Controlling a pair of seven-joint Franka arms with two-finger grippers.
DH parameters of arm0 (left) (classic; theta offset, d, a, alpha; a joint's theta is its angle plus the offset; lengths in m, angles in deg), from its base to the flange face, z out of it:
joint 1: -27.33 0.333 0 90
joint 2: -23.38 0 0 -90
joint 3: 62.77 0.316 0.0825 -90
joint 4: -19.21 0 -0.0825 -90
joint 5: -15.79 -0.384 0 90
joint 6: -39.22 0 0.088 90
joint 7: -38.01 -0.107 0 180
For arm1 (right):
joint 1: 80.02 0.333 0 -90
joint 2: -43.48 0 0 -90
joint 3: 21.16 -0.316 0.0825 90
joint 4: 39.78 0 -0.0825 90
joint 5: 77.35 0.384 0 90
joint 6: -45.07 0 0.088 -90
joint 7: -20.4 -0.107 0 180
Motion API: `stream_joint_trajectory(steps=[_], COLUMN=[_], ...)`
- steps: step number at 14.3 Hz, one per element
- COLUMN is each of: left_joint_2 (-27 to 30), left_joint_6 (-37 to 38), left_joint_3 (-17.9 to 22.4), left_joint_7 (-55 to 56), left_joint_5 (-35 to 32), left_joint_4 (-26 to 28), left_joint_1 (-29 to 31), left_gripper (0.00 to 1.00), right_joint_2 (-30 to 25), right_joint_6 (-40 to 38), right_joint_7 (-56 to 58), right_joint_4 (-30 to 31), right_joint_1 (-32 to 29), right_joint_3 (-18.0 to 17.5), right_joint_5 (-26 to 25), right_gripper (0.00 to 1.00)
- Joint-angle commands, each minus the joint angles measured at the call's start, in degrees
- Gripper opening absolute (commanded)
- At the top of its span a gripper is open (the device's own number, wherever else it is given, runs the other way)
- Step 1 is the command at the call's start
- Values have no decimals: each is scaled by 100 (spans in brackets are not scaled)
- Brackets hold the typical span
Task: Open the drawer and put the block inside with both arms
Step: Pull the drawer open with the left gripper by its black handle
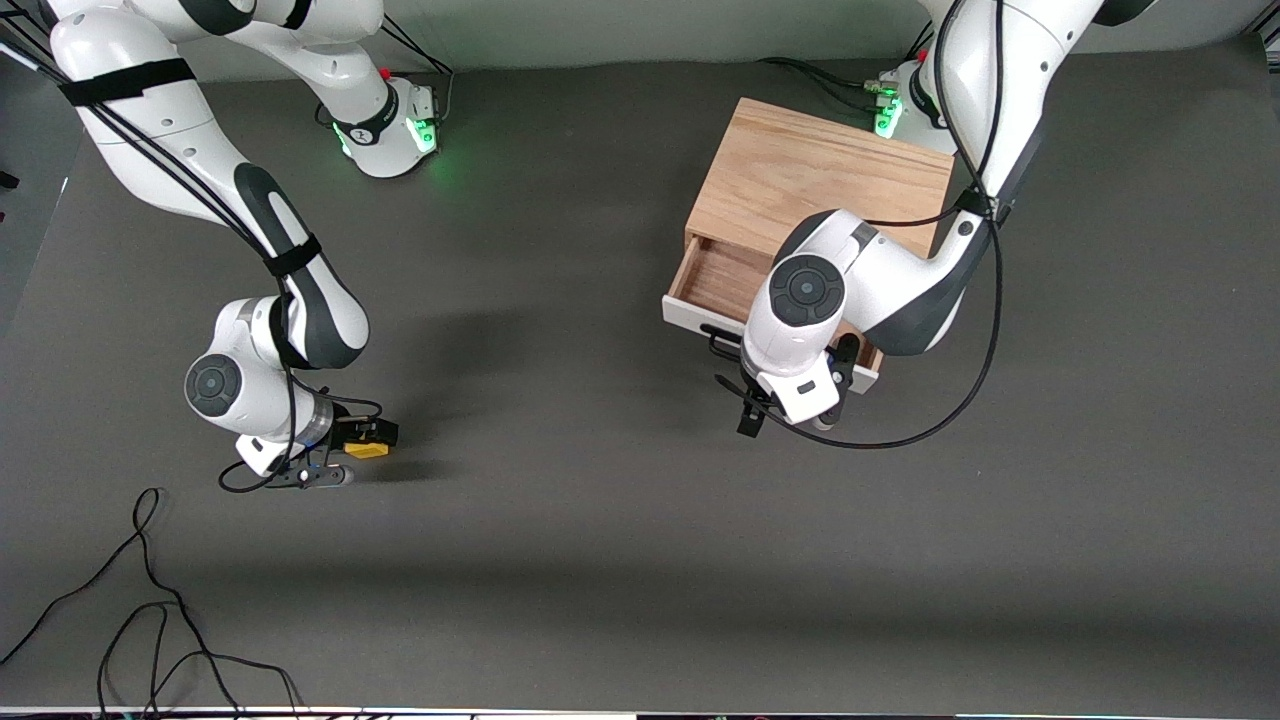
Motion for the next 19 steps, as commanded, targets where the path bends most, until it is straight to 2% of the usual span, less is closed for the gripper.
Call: stream_joint_trajectory(steps=[1, 6, 11, 14, 16, 17, 18, 19], left_joint_2=[-180, -215, -207, -137, 143, 310, 477, 627], left_joint_6=[-372, -777, -1032, -936, -325, 289, 869, 1336], left_joint_3=[4, 4, 188, 232, 355, 347, 355, 347], left_joint_7=[16, 86, 183, 113, -210, -752, -1401, -1956], left_joint_5=[-127, -259, -268, -294, -504, -505, -427, -365], left_joint_4=[-266, -283, -537, -818, -1108, -1240, -1328, -1355], left_joint_1=[-54, -36, -19, -1, 104, 148, 166, 314], left_gripper=[100, 100, 100, 100, 100, 100, 100, 100], right_joint_2=[-104, -69, -69, -69, -69, -69, -77, -77], right_joint_6=[128, 137, 137, 137, 137, 137, 128, 128], right_joint_7=[88, 88, 88, 88, 97, 97, 149, 202], right_joint_4=[141, 124, 115, 123, 123, 123, 123, 123], right_joint_1=[31, 31, 31, 31, 31, 31, 31, 31], right_joint_3=[23, 23, 23, 23, 23, 23, 23, 23], right_joint_5=[-50, -50, -50, -50, -50, -50, -50, -50], right_gripper=[100, 100, 100, 100, 100, 94, 80, 61])
